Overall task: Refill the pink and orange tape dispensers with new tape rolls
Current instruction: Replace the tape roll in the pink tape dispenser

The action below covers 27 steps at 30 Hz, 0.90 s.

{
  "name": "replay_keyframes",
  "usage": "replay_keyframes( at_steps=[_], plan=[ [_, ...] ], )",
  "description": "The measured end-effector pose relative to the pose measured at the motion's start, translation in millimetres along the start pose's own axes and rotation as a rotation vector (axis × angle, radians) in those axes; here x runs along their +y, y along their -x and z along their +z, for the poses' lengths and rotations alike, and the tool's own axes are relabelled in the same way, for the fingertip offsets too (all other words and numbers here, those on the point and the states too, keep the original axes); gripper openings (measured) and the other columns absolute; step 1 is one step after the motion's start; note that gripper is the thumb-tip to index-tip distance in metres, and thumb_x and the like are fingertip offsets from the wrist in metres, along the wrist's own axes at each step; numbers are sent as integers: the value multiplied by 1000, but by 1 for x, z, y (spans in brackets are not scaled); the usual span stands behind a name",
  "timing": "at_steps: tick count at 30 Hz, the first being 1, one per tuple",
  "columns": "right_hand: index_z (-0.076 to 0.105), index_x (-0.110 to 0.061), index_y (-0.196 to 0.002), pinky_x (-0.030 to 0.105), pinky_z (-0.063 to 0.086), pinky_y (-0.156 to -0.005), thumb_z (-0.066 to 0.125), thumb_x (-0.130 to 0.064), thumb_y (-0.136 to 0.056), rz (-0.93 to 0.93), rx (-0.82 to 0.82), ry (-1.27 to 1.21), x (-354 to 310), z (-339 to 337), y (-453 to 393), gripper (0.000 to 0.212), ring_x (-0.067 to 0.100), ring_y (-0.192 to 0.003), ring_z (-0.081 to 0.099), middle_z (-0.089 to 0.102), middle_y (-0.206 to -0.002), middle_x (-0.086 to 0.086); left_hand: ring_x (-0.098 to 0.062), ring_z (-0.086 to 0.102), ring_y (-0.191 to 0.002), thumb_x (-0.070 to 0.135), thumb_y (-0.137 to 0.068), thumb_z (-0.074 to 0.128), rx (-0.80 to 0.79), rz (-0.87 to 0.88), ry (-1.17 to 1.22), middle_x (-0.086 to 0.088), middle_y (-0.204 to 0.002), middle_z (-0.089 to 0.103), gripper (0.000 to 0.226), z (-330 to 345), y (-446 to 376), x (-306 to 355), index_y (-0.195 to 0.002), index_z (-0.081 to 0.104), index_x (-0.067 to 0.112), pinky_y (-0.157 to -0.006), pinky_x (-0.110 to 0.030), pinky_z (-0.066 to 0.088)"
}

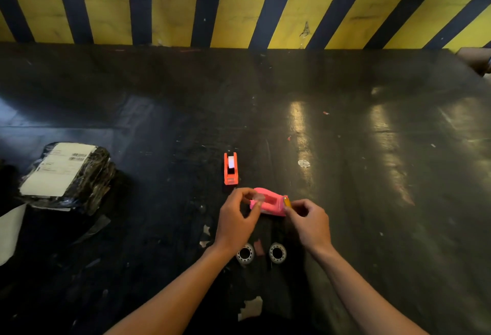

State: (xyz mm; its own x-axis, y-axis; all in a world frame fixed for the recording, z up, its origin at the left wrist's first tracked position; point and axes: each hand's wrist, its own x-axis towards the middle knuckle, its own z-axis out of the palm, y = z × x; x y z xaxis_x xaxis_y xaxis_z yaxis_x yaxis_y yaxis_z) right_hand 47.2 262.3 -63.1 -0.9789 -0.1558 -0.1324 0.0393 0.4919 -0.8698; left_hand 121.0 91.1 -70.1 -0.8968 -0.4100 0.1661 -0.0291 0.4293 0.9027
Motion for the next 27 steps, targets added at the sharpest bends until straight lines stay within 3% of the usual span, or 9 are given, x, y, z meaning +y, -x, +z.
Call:
replay_keyframes(
  at_steps=[3,9,11,16,22,25,27],
  plan=[
    [59,-29,-79,16,40,-64,78,-14,-83,-113,-87,274,13,-7,7,24,5,-73,58,62,-82,-9,1,65,-92,22,-90,71,23,-43,1,19,-99,67,32,-8,3,-4,-102,56,48,-77,-11,52],
    [62,-12,-98,37,49,-78,63,-14,-91,-223,-234,691,36,-6,20,7,29,-93,63,62,-101,8,0,66,-90,23,-91,72,-5,-110,-29,15,-99,68,33,-13,9,-11,-102,55,49,-75,-14,55],
    [62,-11,-103,38,50,-80,60,-14,-93,-203,-263,713,34,-6,22,11,30,-97,62,61,-105,9,2,65,-91,23,-91,72,-28,-130,-35,15,-99,67,32,-14,11,-11,-103,55,49,-76,-12,54],
    [55,-22,-97,28,44,-70,58,-29,-94,-125,-254,602,15,1,25,8,21,-89,62,63,-102,4,4,65,-92,22,-92,71,-51,-171,-52,15,-101,67,25,-16,12,-12,-107,59,37,-75,-17,56],
    [47,-24,-119,41,50,-77,50,-68,-87,32,-485,765,7,30,35,54,35,-108,64,58,-127,11,6,64,-93,22,-92,71,-58,-194,-54,16,-102,67,25,-19,10,-9,-107,59,38,-78,-20,58],
    [44,-27,-108,34,45,-68,53,-62,-89,54,-568,715,7,37,34,41,30,-103,65,54,-125,11,1,66,-93,20,-92,71,-64,-200,-56,14,-106,67,27,-21,8,-6,-113,61,34,-81,-25,60],
    [46,-27,-102,33,48,-71,61,-51,-89,47,-593,614,4,36,27,31,25,-98,65,56,-119,9,-2,67,-94,16,-93,70,-65,-198,-56,10,-108,68,30,-24,8,-4,-119,62,30,-83,-28,61]
  ],
)
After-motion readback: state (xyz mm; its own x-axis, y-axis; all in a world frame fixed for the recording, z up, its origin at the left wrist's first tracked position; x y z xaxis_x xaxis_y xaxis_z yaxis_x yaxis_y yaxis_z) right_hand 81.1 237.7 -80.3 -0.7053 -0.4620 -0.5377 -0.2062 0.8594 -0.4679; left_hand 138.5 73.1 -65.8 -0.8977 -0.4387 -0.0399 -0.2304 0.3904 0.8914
